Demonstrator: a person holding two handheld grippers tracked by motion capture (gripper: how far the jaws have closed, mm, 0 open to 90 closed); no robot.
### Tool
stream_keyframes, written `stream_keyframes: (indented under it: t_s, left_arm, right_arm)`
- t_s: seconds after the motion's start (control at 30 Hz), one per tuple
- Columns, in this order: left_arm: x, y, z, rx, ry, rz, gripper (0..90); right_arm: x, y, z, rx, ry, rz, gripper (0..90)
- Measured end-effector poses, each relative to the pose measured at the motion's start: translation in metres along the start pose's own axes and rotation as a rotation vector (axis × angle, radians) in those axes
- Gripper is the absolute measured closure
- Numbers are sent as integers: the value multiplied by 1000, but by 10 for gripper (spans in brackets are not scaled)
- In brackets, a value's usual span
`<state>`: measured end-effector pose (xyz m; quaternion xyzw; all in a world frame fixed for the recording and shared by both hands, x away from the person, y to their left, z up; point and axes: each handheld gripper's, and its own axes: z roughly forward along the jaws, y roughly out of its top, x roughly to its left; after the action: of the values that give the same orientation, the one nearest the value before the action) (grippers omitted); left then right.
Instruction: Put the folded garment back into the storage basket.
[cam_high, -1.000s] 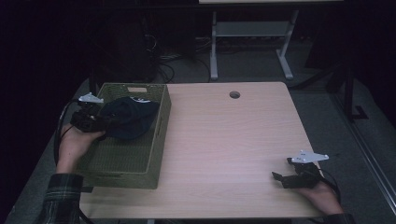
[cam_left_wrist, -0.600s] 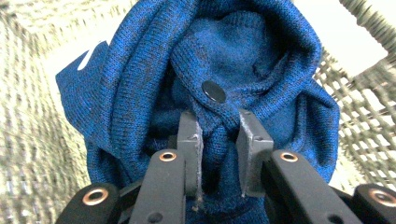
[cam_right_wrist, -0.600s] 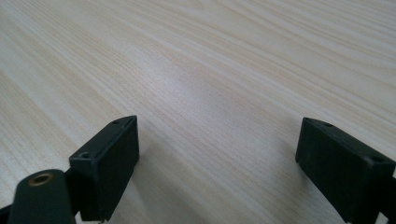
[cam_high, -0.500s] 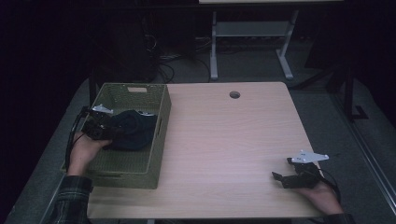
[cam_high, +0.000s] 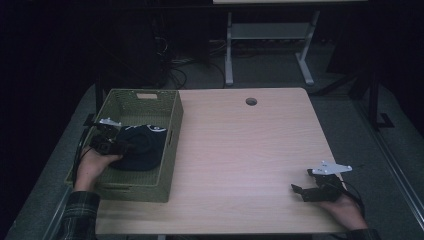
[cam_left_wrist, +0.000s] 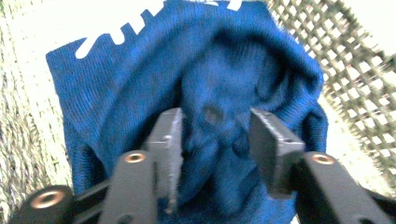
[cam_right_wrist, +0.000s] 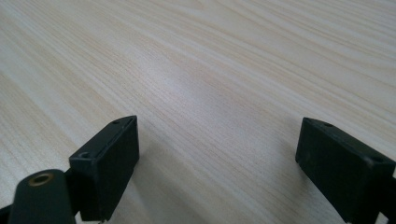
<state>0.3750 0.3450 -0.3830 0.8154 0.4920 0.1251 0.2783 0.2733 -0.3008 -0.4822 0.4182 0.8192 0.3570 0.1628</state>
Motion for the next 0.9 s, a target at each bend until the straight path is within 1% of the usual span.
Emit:
stream_keyframes:
  t_s: [0.07, 0.1, 0.23, 0.33, 0.4, 0.47, 0.57, 0.63, 0.73, 0.77, 0.8, 0.9]
  left_arm:
    - [0, 1, -5, -24, 9, -16, 472]
    - [0, 1, -6, -32, 9, -17, 440]
    - [-4, 6, -13, -68, 1, -43, 332]
    - [-9, 10, -17, -102, -8, -50, 279]
    - [-14, 14, -18, -114, -22, -55, 252]
    - [-18, 18, -19, -117, -36, -48, 214]
    - [-27, 25, -22, -127, -32, -30, 168]
    - [-32, 29, -23, -135, -39, -23, 147]
    - [-42, 36, -24, -146, -56, -6, 136]
    - [-45, 37, -24, -153, -62, -6, 135]
    - [-49, 40, -24, -157, -67, 5, 136]
    - [-61, 46, -24, -171, -83, 21, 136]
  right_arm:
    - [0, 0, 0, 0, 0, 0, 131]
    - [0, 0, 0, 0, 0, 0, 131]
    - [0, 0, 0, -1, -2, -3, 131]
    - [0, 0, 0, -2, -2, -4, 131]
    - [0, 0, 0, -2, -1, -4, 131]
    - [0, 0, 0, 0, 0, 0, 131]
    - [0, 0, 0, 0, 0, 0, 130]
    - [0, 0, 0, 0, 2, -2, 130]
    - [0, 0, 0, 1, 2, 1, 130]
    - [0, 0, 0, 1, 2, 2, 130]
    - [0, 0, 0, 1, 2, 3, 130]
    - [0, 0, 0, 0, 2, -2, 130]
